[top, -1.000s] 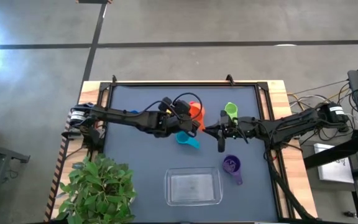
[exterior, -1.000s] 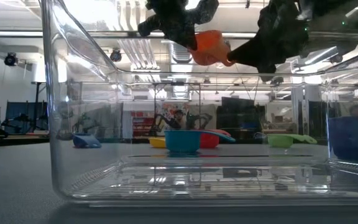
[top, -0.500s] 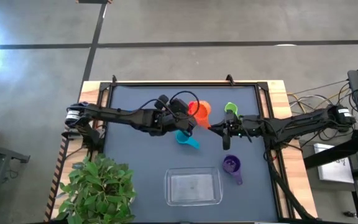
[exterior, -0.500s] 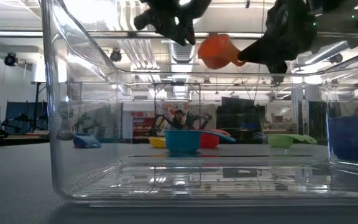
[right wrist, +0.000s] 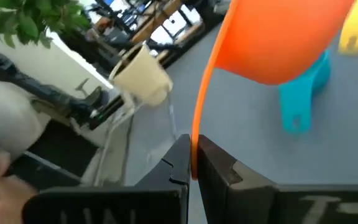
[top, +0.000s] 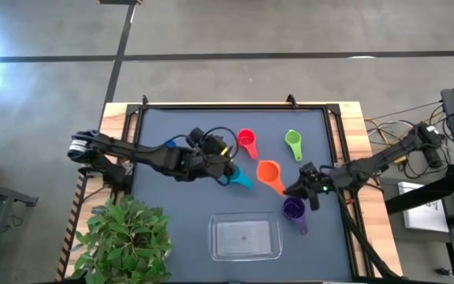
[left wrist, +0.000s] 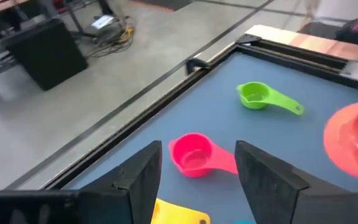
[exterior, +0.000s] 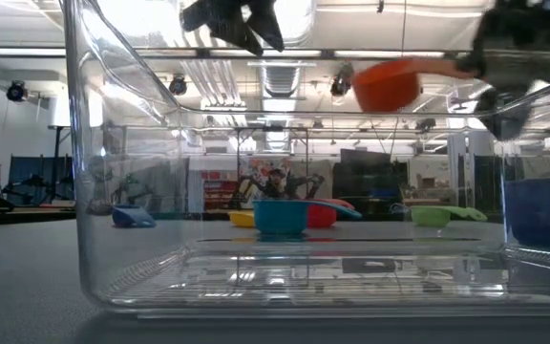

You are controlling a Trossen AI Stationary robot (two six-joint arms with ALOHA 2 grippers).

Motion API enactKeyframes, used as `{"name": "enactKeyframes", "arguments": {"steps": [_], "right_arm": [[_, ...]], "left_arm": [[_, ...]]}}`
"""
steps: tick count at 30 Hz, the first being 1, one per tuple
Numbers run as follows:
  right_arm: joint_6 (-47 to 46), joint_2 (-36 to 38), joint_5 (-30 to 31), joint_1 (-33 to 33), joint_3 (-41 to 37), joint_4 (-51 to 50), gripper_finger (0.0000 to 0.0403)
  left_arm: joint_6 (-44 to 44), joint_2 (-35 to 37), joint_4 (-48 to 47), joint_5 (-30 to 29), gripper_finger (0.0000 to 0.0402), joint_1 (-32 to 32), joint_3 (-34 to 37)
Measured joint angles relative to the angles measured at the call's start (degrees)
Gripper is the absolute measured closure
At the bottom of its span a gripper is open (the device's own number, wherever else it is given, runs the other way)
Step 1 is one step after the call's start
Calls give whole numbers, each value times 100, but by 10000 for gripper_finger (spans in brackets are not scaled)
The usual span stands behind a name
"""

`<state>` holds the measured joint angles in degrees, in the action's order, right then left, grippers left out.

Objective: Nest measuring cups in basket
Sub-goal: Stack the orange measuring cup on top of the purple measuring cup

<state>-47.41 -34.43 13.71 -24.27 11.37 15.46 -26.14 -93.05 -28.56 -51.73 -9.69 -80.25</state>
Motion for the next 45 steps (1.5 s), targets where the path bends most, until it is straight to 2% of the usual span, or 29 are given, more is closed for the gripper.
{"name": "enactKeyframes", "arguments": {"steps": [8,12,16,21,27,34,39,45], "right_arm": [[-1222,517,1340,-1724,-373,-18,395],[-1664,540,2295,-2670,-335,-167,395],[-2340,540,3337,-3556,-241,-676,395],[-3416,428,4016,-4405,-240,-1015,394],[-4442,-107,4016,-4838,-240,-1073,394],[-5354,-848,3899,-4940,-240,-1045,394],[-5422,-1110,3672,-4940,-240,-1044,386],[-5201,-1139,3564,-4938,-164,-1053,342]], "left_arm": [[75,697,1669,176,238,-287,1352],[60,1017,2313,179,249,-376,1899],[62,1127,2653,222,258,-387,2206],[60,1067,2773,370,264,-383,2248],[62,987,2802,407,265,-383,2216],[68,982,2829,370,265,-383,2221],[102,982,2827,370,265,-383,2221],[104,982,2816,374,265,-383,2221]]}}
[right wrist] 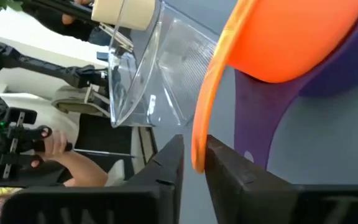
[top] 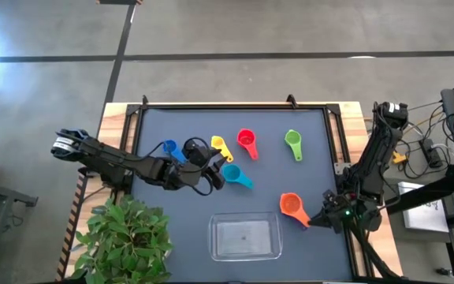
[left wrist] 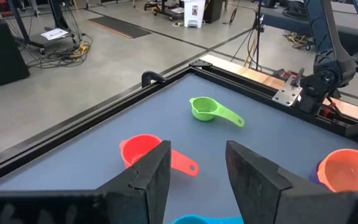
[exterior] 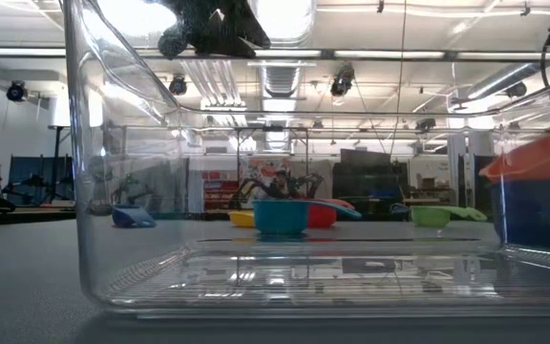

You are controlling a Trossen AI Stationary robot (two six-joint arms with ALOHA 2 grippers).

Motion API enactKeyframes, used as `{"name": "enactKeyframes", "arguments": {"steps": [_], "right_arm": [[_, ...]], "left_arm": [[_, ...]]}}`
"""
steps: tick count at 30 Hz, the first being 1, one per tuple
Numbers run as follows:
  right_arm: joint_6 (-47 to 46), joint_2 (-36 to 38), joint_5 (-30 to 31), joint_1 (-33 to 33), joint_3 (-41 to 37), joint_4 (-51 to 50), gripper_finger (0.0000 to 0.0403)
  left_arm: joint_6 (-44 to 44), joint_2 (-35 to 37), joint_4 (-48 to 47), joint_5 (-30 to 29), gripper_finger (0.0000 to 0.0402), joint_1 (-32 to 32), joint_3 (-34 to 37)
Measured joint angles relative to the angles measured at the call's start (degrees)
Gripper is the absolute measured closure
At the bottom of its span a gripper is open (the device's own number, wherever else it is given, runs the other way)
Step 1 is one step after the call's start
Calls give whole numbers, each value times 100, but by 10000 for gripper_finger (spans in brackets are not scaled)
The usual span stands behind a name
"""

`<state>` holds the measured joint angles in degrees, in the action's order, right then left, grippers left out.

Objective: Nest measuring cups in basket
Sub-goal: Stack the orange measuring cup on top of the purple measuring cup, then stack the red measuring cup on top of the orange measuring cup

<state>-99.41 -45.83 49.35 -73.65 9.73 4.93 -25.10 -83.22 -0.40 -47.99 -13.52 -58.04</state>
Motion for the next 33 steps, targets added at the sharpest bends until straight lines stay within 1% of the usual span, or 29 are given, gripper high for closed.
{"name": "enactKeyframes", "arguments": {"steps": [4,8,11,17,22,24,27,30,33], "right_arm": [[230,-9,10,17,20,-48,304],[91,-4,12,17,20,-342,270],[-105,3,-10,17,20,-782,250],[-627,156,-31,17,20,-1850,228],[-594,648,-6,73,20,-2619,225],[-430,894,44,201,52,-2924,225],[112,1188,278,456,333,-3518,225],[863,1369,509,768,754,-4094,225],[1795,1427,671,1135,1163,-4281,225]], "left_arm": [[1,-2,0,3,265,0,0],[61,-2,15,11,265,0,0],[63,-2,-1,16,265,0,0],[186,-4,-4,17,265,9,4],[215,-4,-28,18,265,55,7],[278,-4,-58,19,265,92,16],[369,-5,-57,110,265,168,38],[386,-7,-51,335,265,269,46],[380,-82,-2,459,265,354,48]]}}
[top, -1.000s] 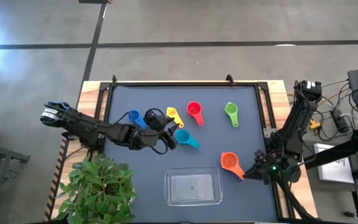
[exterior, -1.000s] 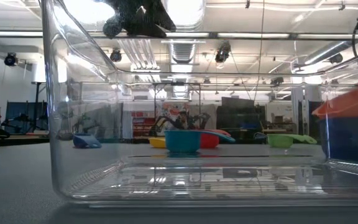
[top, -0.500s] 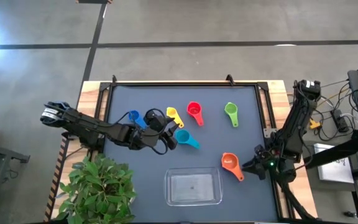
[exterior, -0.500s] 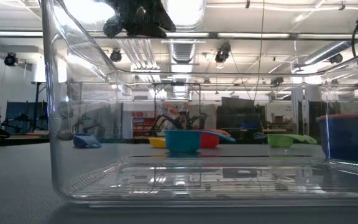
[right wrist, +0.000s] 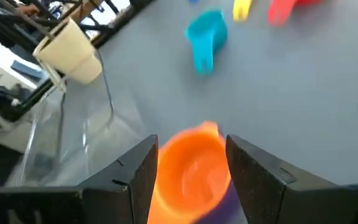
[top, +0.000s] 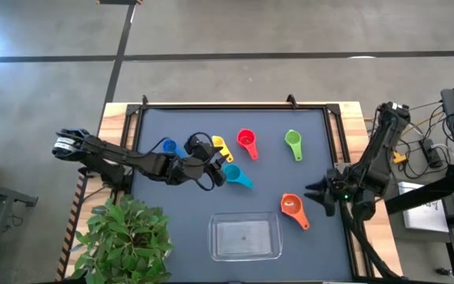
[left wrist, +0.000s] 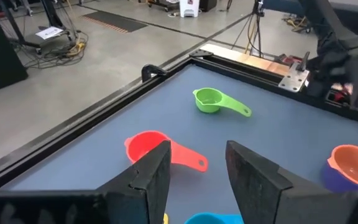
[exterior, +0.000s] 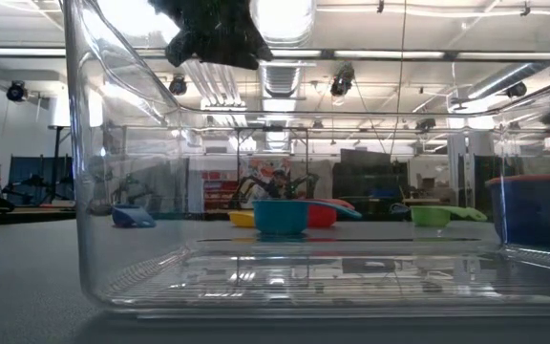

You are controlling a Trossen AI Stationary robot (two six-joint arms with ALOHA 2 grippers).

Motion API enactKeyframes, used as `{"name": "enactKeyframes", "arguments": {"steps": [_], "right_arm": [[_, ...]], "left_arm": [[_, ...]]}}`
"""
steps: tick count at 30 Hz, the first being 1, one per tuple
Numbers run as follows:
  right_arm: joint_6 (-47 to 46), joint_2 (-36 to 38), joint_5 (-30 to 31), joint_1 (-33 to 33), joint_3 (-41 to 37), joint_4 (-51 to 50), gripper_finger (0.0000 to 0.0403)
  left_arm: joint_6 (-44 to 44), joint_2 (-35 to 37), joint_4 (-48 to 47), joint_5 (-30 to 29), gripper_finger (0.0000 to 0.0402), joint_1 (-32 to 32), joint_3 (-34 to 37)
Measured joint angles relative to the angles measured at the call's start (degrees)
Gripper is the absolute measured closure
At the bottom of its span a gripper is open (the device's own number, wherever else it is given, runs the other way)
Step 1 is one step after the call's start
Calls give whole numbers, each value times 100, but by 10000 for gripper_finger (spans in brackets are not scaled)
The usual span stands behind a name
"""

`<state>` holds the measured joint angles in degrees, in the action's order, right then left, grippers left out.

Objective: Nest measuring cups in basket
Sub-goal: Stack the red measuring cup on top of the orange measuring cup

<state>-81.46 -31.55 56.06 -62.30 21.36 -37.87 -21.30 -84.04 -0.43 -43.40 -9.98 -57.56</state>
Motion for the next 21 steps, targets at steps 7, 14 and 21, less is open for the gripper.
{"name": "enactKeyframes", "arguments": {"steps": [7,14,21], "right_arm": [[2502,-76,545,1072,694,255,225],[3729,-339,164,2282,1047,532,225],[5141,-918,-1277,3547,1050,2024,225]], "left_arm": [[58,-391,137,50,265,94,7],[81,-465,164,359,265,177,7],[131,-564,226,360,265,294,7]]}}
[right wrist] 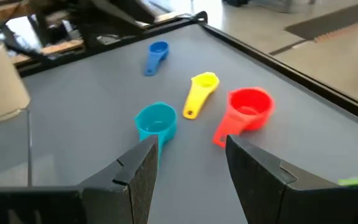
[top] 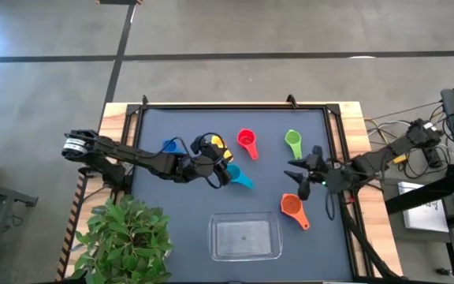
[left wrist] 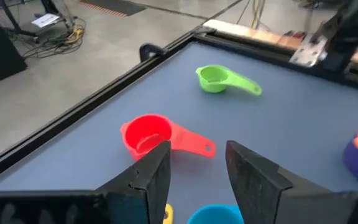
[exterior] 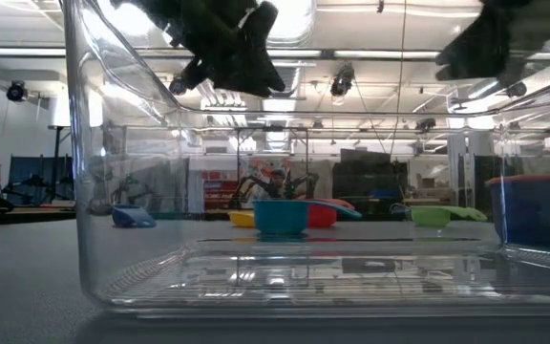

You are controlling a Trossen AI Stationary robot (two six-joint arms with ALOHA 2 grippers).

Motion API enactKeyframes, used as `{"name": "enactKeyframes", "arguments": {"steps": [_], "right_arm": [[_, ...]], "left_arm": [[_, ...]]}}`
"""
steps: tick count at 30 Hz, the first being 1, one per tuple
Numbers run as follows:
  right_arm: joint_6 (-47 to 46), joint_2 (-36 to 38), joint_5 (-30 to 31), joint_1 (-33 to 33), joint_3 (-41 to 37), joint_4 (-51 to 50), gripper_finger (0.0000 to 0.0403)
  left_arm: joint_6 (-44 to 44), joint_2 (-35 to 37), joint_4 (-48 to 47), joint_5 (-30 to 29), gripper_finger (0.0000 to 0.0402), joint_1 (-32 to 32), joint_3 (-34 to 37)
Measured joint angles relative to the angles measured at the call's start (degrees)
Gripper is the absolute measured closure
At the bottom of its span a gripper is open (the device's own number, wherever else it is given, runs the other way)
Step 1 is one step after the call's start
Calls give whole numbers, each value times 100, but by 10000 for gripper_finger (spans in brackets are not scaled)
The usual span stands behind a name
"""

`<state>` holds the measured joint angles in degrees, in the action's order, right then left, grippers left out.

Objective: Nest measuring cups in basket
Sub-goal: Stack the red measuring cup on top of the orange measuring cup

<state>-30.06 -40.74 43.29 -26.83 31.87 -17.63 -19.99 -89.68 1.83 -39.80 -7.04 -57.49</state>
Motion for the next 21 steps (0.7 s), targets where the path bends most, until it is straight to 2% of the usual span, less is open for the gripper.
{"name": "enactKeyframes", "arguments": {"steps": [5,16,21], "right_arm": [[688,-558,-878,701,124,668,225],[760,-1765,-1113,1845,649,604,225],[938,-2356,-1878,2226,1072,581,225]], "left_arm": [[266,-103,8,1,265,12,0],[852,208,261,-6,265,4,0],[858,227,246,-6,265,-42,0]]}}
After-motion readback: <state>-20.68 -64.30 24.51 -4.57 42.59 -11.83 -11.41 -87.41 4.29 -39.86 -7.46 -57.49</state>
